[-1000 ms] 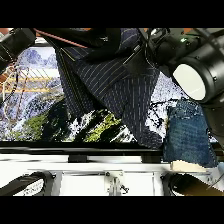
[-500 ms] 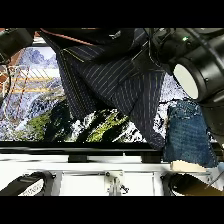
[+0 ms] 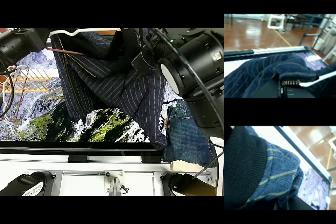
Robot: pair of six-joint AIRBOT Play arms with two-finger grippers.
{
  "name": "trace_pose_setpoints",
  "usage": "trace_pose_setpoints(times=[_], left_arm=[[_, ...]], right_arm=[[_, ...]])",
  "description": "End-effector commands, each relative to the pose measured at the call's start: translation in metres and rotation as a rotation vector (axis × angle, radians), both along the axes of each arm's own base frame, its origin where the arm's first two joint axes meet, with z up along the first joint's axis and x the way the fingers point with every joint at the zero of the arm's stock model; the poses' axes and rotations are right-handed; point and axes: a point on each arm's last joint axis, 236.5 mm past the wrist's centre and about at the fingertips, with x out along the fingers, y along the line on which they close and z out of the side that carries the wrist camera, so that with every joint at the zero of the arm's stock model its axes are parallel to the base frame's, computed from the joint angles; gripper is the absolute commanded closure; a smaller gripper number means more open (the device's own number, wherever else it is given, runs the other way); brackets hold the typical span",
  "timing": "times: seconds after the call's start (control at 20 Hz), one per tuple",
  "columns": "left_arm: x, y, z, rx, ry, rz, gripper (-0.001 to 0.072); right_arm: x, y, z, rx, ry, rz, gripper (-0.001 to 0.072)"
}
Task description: Fold the shirts.
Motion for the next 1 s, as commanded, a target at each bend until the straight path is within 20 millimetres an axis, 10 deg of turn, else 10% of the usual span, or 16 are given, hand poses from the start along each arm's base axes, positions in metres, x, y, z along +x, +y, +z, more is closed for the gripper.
trace_pose_setpoints(times=[0.0,0.25,0.65,0.95], left_arm=[[0.009,0.018,-0.006,0.142,-0.056,0.070,0.0649],[0.035,0.105,-0.026,0.161,0.045,0.259,0.0648],[-0.005,0.003,-0.026,0.094,0.078,-0.017,0.0648],[-0.014,-0.002,-0.014,0.059,0.059,-0.025,0.0648]], right_arm=[[-0.001,-0.013,-0.001,-0.026,0.007,-0.047,0.0603],[-0.005,-0.017,0.006,-0.017,-0.007,-0.047,0.0603],[0.002,-0.025,0.007,-0.067,-0.029,-0.084,0.0603],[0.005,-0.028,0.007,-0.064,-0.038,-0.110,0.0603]])
